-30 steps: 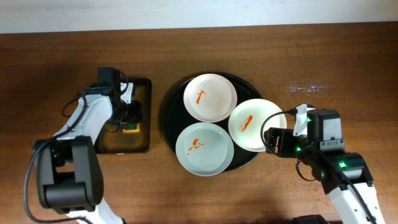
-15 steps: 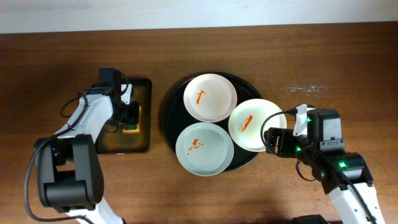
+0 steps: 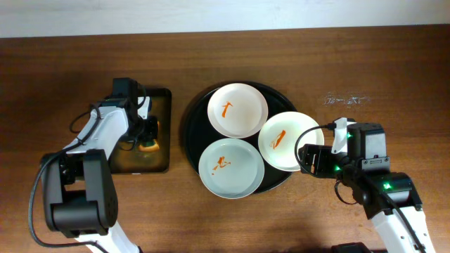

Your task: Clean dirty plates on tray and stack at the side

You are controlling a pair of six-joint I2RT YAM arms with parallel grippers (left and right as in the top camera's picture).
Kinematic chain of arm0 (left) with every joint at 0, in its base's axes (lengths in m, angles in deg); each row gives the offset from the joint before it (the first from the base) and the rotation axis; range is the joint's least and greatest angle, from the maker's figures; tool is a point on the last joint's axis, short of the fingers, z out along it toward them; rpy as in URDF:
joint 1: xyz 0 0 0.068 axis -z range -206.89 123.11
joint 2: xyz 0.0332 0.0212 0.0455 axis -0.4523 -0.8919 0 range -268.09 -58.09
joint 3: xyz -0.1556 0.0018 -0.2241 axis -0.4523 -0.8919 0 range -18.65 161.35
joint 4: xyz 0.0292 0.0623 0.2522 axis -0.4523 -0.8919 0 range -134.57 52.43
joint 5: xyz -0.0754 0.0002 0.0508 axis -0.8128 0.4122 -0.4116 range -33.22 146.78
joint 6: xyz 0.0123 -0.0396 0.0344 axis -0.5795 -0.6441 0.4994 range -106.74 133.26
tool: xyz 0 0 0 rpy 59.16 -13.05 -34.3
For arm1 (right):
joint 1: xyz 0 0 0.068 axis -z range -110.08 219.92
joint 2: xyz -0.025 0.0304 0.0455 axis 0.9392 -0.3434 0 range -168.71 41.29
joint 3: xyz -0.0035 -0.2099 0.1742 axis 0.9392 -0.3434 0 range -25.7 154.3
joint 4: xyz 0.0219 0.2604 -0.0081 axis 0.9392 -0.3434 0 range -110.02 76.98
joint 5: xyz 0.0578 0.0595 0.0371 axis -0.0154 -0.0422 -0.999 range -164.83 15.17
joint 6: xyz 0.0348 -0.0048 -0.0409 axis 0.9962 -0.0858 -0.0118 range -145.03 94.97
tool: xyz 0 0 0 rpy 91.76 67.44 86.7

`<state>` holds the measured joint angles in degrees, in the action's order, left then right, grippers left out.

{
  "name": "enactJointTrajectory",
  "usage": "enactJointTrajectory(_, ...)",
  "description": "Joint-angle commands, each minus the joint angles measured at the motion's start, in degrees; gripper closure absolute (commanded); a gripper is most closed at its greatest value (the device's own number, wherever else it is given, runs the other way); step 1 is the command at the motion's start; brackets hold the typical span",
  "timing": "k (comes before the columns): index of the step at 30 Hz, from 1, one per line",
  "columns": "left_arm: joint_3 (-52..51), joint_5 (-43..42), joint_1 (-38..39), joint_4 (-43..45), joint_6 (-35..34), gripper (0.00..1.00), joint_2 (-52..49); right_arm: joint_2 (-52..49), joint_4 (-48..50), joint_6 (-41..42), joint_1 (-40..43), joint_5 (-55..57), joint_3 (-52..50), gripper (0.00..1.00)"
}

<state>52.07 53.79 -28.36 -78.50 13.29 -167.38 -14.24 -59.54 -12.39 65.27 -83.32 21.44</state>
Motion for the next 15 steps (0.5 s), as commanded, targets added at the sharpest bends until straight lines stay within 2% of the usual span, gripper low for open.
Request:
enactJointTrajectory(1,-0.5,-0.3,0.0,-0.2,0.2,0.99,-1.0,0.0,0.0,-0.3,0.3,0.5,1.0,0.01)
enactJointTrajectory(3,-0.3,-0.3,0.0,-0.5,0.2,0.99,-0.6,0.0,0.0,-0.3,0.3,0.9,1.0,0.01)
enactJointTrajectory(6,0.3,-3.3,0.0,-1.2,0.2,0.99,3.6,0.0,1.0,0.3,0.3,8.2,1.4,0.01)
enactJointTrajectory(8,0.4,-6.9,0.0,-1.1,0.2,0.99,8.8,0.0,3.5,0.5,0.4,11.0,1.8,0.01)
enactJointTrajectory(10,0.4,-11.5,0.3,-0.2,0.2,0.99,14.1,-1.4,5.9,4.1,3.4,10.6,1.8,0.01)
enactJointTrajectory(11,0.4,-13.3,1.3,0.9,0.2,0.99,16.2,-2.9,6.2,4.6,5.0,9.8,1.8,0.04)
enactJointTrajectory(12,0.4,-14.0,3.0,1.7,0.2,0.99,17.6,-5.6,6.9,4.6,7.1,7.4,1.8,0.12)
enactJointTrajectory(15,0.4,-14.0,11.7,5.9,0.2,0.99,18.0,-16.4,10.5,4.6,9.6,1.3,1.8,0.44)
